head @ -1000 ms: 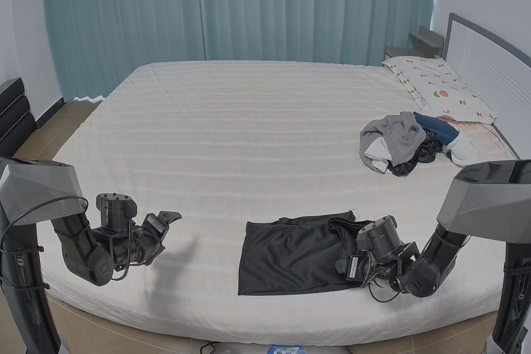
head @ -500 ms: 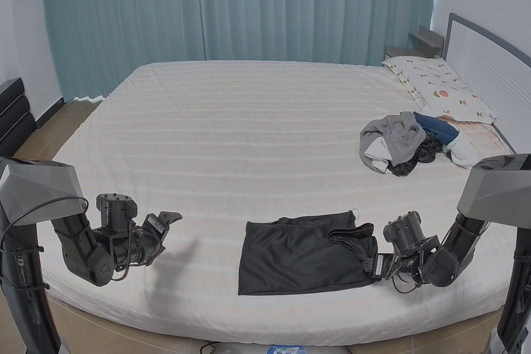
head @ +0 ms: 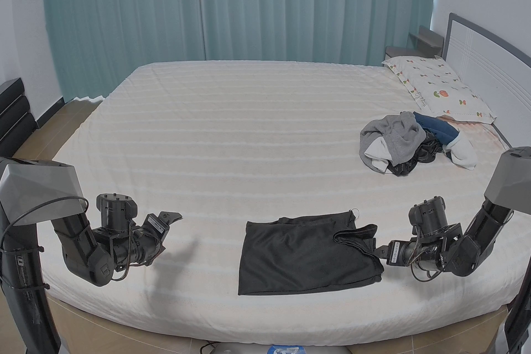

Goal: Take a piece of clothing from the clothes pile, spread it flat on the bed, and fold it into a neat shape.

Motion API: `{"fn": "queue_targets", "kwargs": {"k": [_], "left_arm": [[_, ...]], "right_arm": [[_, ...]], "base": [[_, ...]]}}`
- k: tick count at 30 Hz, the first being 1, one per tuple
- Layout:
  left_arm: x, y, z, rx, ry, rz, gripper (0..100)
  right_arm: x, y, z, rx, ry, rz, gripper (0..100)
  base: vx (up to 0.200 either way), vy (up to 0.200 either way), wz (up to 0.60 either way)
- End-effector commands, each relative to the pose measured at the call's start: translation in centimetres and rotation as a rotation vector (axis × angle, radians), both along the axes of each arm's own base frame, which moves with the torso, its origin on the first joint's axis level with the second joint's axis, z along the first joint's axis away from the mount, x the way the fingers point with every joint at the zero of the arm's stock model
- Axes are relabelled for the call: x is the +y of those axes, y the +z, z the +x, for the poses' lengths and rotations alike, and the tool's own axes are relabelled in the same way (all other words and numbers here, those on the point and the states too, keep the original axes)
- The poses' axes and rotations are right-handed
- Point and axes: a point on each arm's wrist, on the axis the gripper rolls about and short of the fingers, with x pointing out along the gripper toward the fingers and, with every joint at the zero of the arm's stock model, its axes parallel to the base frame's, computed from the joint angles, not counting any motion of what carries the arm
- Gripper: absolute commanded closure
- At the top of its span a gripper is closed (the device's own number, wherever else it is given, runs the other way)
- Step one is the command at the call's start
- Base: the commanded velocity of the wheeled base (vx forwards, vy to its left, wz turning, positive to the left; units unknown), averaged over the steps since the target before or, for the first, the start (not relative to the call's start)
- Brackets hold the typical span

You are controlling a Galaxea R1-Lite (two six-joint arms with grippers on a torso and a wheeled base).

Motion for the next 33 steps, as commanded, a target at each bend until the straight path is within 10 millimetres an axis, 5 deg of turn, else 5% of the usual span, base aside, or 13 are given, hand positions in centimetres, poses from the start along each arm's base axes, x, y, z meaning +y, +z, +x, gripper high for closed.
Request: {"fn": "queue_targets", "kwargs": {"k": [1, 6, 12, 33], "left_arm": [[0.0, 0.0, 0.0, 0.000, 0.000, -0.001, 0], [0.0, 0.0, 0.0, 0.000, 0.000, -0.001, 0], [0.0, -0.1, 0.0, 0.002, 0.000, -0.001, 0], [0.0, -0.1, 0.0, 0.003, -0.002, 0.001, 0]], "right_arm": [[0.6, 2.7, -0.1, -0.076, 0.044, 0.116, 0], [3.3, 3.1, 0.8, -0.120, 0.096, 0.116, 0], [7.2, 1.2, 0.9, -0.113, 0.166, 0.012, 0], [10.4, -2.2, 5.1, -0.173, 0.265, -0.286, 0]], "base": [[0.000, 0.000, 0.00], [0.000, 0.000, 0.00], [0.000, 0.000, 0.00], [0.000, 0.000, 0.00]]}}
